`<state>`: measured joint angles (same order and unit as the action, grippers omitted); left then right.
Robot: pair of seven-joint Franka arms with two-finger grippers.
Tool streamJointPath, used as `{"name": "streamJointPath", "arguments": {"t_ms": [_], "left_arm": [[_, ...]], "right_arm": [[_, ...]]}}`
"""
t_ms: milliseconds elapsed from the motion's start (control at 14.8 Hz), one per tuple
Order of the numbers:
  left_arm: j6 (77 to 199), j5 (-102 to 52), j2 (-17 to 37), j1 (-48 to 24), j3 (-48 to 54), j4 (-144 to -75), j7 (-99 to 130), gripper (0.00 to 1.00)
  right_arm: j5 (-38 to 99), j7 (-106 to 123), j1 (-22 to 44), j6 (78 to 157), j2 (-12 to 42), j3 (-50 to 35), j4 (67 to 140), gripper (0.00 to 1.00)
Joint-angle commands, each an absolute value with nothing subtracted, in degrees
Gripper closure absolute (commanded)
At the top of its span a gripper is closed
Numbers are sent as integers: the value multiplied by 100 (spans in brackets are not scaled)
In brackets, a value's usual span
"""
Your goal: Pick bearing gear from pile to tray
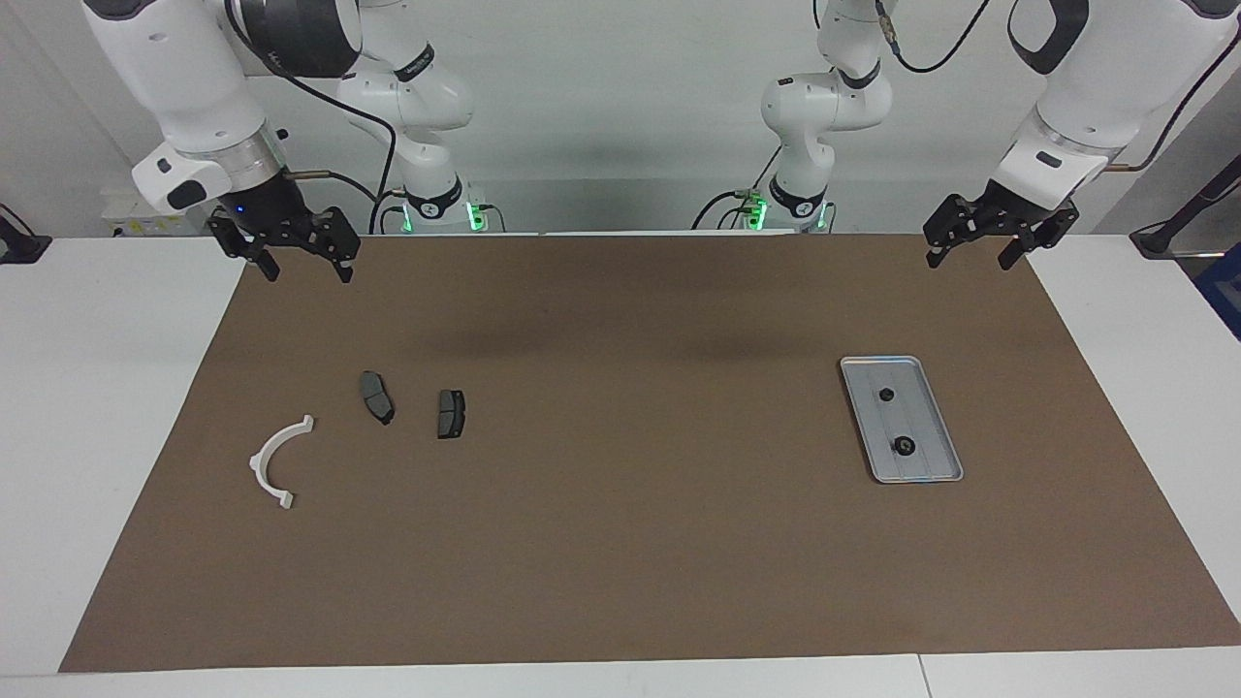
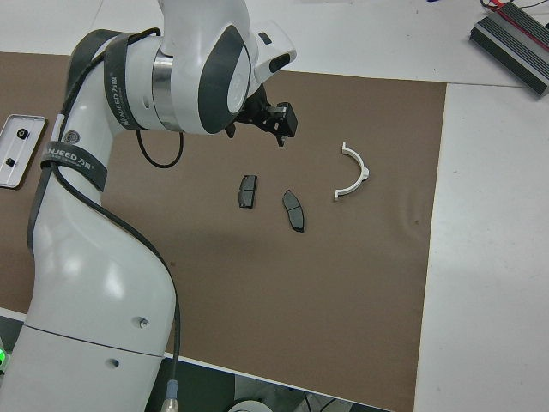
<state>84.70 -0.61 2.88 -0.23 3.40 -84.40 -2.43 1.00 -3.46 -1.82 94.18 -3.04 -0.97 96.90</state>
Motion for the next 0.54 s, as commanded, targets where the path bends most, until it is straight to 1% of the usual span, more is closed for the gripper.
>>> {"name": "streamJointPath", "arguments": {"t_ms": [0, 473], "left_arm": [[8692, -9, 132, 0, 369, -8648, -272, 0], [8736, -9, 141, 0, 369, -8648, -272, 0]], "right_arm": [[26, -466, -202, 9325, -360, -123, 9729, 0], [26, -466, -202, 9325, -360, -123, 9729, 0]]}}
